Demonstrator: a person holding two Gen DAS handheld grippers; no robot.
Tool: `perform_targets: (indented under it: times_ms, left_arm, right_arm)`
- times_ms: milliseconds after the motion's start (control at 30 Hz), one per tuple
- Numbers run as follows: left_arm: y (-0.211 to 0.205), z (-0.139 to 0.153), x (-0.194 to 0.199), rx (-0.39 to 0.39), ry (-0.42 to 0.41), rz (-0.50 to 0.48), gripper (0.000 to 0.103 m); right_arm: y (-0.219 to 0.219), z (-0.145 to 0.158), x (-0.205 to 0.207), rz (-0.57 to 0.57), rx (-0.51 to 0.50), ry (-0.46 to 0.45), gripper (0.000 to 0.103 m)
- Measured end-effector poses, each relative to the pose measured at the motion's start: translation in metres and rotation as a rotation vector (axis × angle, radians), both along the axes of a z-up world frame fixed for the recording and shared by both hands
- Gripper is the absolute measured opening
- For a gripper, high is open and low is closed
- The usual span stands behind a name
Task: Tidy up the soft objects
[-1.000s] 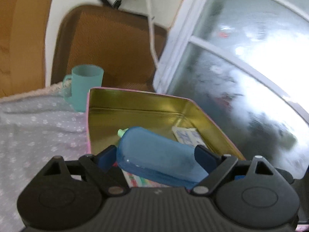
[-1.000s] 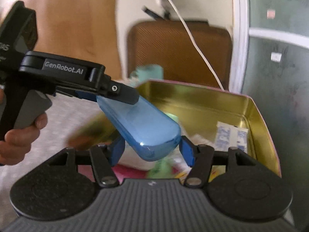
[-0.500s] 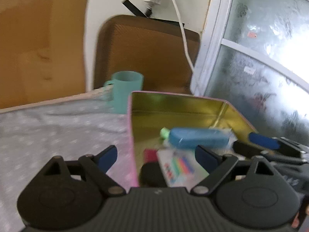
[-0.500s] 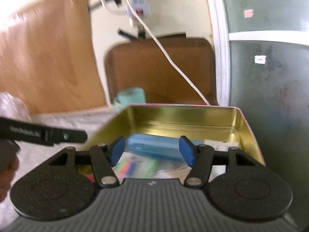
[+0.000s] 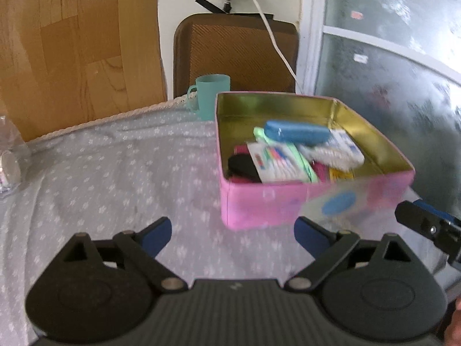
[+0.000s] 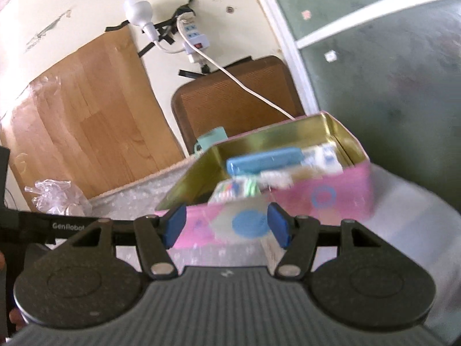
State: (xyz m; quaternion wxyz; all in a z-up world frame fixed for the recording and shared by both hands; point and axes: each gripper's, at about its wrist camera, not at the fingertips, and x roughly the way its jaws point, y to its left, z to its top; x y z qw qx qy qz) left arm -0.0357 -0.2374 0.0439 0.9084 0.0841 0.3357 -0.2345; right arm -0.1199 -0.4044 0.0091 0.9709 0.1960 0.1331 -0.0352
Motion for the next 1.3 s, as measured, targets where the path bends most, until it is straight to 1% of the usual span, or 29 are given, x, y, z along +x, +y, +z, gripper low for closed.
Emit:
perform_targets:
  times_ms: [133, 233, 333, 500, 600, 767, 867, 967, 1100, 1200, 1300]
  left_arm:
    - [0.014, -0.002, -0.016, 0.008, -0.017, -0.026, 0.102]
    - [0.028, -0.001, -0.021, 0.008, -0.039, -0.037, 0.103]
    - [0.043, -0.002, -0.017, -0.002, -0.034, -0.042, 0.103]
    - [0.06, -0.008, -0.004, 0.001, -0.021, -0.06, 0.103]
    - [0.063, -0.014, 0.006, 0.02, -0.006, -0.088, 0.103]
    - [0.059, -0.021, 0.013, 0.046, -0.001, -0.129, 0.103]
    - [0.056, -0.023, 0.012, 0.049, -0.014, -0.125, 0.103]
    - [0.057, -0.022, 0.003, 0.037, -0.056, -0.112, 0.103]
    - [0.06, -0.018, -0.015, 0.036, -0.112, -0.084, 0.103]
    - [0.061, -0.012, -0.03, 0.04, -0.129, -0.066, 0.103]
    - [0.062, -0.008, -0.044, 0.05, -0.15, -0.044, 0.103]
  right_arm:
    - [0.018, -0.005, -0.02, -0.045, 0.027, 0.03, 0.065]
    - [0.037, 0.001, -0.027, -0.075, 0.008, 0.037, 0.069]
    - [0.056, 0.006, -0.031, -0.121, -0.029, 0.046, 0.07]
    - [0.081, 0.01, -0.027, -0.171, -0.055, 0.097, 0.078]
    - [0.093, 0.011, -0.025, -0.199, -0.068, 0.125, 0.083]
    - [0.108, 0.011, -0.023, -0.254, -0.078, 0.17, 0.085]
    - [0.114, 0.011, -0.025, -0.267, -0.084, 0.187, 0.086]
    - [0.12, 0.01, -0.031, -0.28, -0.09, 0.191, 0.087]
    - [0.122, 0.009, -0.038, -0.262, -0.096, 0.208, 0.088]
    - [0.117, 0.011, -0.045, -0.238, -0.063, 0.193, 0.09]
    - [0.117, 0.009, -0.054, -0.213, -0.061, 0.176, 0.09]
